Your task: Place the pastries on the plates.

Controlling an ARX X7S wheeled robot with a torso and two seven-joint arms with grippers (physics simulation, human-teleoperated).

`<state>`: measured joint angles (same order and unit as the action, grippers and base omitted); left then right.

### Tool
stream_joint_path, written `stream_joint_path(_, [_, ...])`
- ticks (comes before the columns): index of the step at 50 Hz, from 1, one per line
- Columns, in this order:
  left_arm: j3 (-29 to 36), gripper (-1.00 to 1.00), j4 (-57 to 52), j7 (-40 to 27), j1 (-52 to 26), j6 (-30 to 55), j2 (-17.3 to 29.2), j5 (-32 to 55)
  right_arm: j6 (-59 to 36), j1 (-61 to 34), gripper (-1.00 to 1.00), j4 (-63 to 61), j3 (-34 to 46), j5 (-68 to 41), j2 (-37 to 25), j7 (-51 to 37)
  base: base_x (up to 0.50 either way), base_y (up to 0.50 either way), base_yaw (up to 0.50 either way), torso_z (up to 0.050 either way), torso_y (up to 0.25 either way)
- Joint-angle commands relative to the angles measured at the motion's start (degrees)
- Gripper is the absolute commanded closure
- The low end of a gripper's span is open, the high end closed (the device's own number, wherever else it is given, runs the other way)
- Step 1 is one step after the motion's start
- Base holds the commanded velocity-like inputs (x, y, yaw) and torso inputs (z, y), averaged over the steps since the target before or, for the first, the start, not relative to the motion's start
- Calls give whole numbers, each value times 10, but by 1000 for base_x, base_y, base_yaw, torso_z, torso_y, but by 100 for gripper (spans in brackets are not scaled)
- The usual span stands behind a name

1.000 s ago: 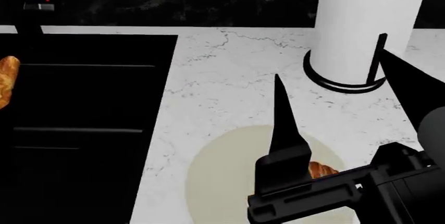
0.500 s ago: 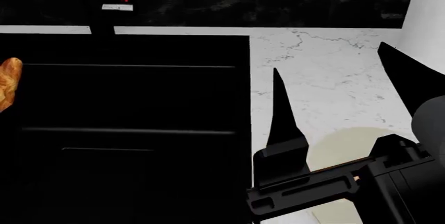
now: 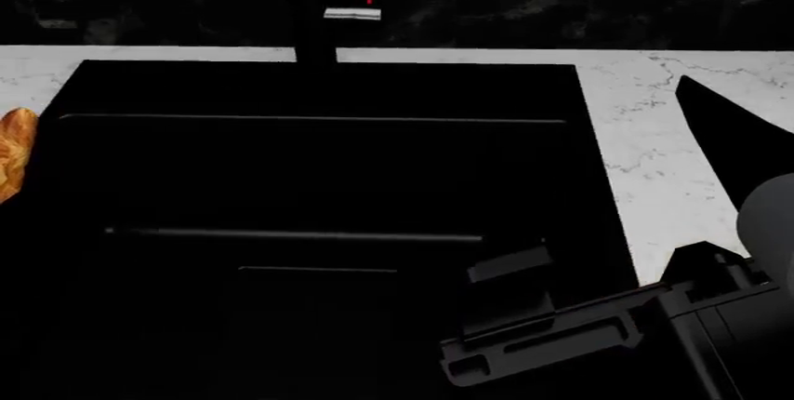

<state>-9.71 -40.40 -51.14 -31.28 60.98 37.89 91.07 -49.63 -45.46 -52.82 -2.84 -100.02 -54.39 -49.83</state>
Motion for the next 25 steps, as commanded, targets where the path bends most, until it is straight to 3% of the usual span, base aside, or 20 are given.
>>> stream_joint_path(1, [4, 100, 3, -4, 0, -8, 1, 2, -2, -4, -100, 3, 6, 3, 3, 2, 0, 500, 0, 0, 0])
stream_joint_path(25, [9, 100, 5, 2, 8, -19, -2, -10, -1, 5, -100, 2, 1, 9, 2, 10, 0, 500, 0, 0, 0])
